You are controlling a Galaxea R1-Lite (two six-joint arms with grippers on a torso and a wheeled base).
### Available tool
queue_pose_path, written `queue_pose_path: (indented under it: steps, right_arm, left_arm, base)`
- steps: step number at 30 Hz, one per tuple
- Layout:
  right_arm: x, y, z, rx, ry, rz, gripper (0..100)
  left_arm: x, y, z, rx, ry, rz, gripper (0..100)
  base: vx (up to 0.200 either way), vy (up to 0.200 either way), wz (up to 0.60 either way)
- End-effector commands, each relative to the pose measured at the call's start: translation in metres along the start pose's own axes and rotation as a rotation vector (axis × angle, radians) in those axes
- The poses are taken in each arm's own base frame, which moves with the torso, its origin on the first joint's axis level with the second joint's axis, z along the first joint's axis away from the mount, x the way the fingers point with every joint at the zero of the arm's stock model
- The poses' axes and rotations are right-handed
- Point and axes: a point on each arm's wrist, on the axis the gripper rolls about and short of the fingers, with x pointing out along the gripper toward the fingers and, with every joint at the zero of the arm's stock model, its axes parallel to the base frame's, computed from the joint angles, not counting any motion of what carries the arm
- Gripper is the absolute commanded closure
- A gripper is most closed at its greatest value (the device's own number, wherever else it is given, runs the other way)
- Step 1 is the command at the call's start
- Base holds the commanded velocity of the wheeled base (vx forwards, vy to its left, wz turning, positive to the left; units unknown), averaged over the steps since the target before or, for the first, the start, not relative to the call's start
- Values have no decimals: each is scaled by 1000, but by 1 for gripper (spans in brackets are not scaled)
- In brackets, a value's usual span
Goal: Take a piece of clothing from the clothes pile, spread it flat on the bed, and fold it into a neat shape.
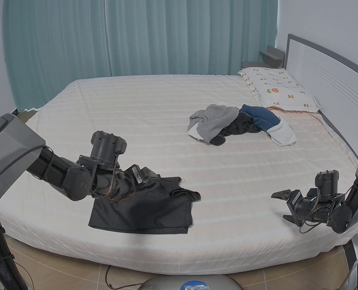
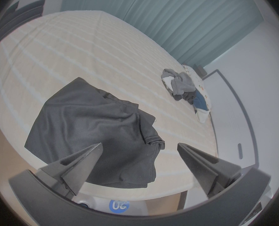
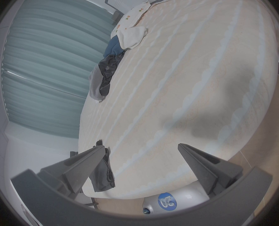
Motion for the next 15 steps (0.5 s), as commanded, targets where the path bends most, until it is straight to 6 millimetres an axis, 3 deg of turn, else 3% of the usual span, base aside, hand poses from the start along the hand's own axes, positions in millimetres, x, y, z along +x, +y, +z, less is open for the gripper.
queue_pose_path:
  steps: [1, 7, 9, 15]
  right_arm:
    - [8, 7, -10, -33, 30, 12, 0]
    - [13, 17, -16, -67, 50, 31, 0]
    - [20, 24, -16, -95, 61, 35, 0]
    - [34, 36, -23, -155, 107, 32, 0]
  left_arm:
    - [-18, 30, 8, -97, -34, -3, 0]
    - [-20, 49, 13, -160, -25, -44, 0]
    - [-8, 64, 16, -187, -27, -28, 0]
    - [2, 73, 17, -197, -36, -25, 0]
  base:
    - [0, 200, 0]
    - [0, 200, 0]
    - [0, 200, 0]
    - [0, 200, 0]
